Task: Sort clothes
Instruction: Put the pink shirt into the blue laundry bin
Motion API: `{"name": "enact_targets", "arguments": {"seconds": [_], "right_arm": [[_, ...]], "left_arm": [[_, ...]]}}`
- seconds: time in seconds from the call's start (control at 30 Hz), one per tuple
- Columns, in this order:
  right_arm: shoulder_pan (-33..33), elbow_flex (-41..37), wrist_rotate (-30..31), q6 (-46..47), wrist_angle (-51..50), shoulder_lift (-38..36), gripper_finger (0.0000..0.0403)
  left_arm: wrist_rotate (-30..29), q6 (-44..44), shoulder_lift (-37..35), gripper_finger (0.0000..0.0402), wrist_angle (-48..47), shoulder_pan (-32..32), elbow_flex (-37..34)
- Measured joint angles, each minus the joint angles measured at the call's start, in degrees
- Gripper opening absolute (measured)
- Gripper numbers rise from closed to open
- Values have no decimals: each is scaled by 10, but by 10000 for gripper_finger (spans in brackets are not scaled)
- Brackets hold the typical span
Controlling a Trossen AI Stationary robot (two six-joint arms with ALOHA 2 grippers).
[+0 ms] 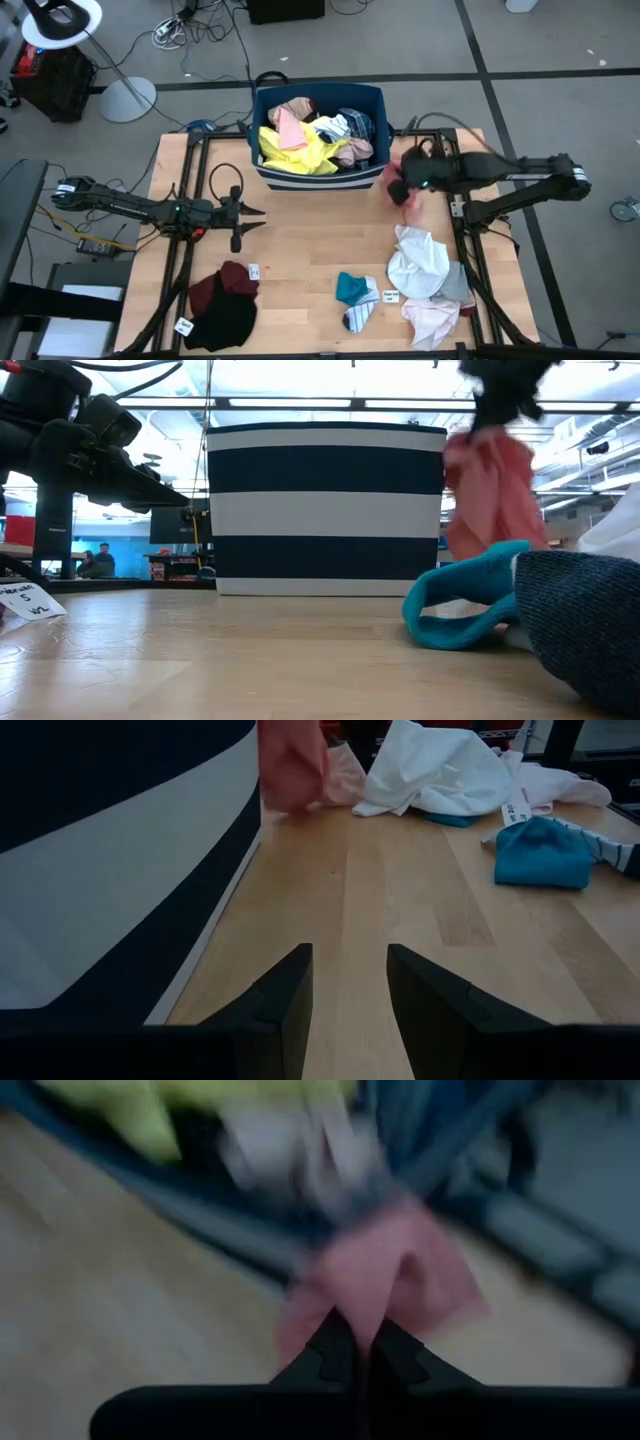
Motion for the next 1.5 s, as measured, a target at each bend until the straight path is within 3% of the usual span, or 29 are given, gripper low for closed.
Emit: {"name": "enact_targets", "arguments": {"seconds": [0.13, 0.37, 0.6, 0.73, 0.9, 1.13, 1.5], "right_arm": [[4, 96, 34, -104, 34, 7, 3], [-33, 236, 38, -273, 94, 70, 3], [-93, 358, -57, -376, 136, 160, 3], [-134, 419, -123, -396, 148, 208, 4], [-177, 471, -137, -412, 154, 252, 5], [-224, 477, -182, -414, 129, 292, 5], [-241, 477, -199, -362, -14, 389, 6]], "left_arm": [[0, 0, 0, 136, 0, 0, 0], [0, 0, 0, 136, 4, 0, 0], [0, 0, 0, 136, 5, 0, 0], [0, 2, 0, 136, 4, 0, 0], [0, 3, 0, 136, 4, 0, 0], [0, 3, 0, 136, 4, 0, 0], [0, 4, 0, 136, 2, 0, 0]]}}
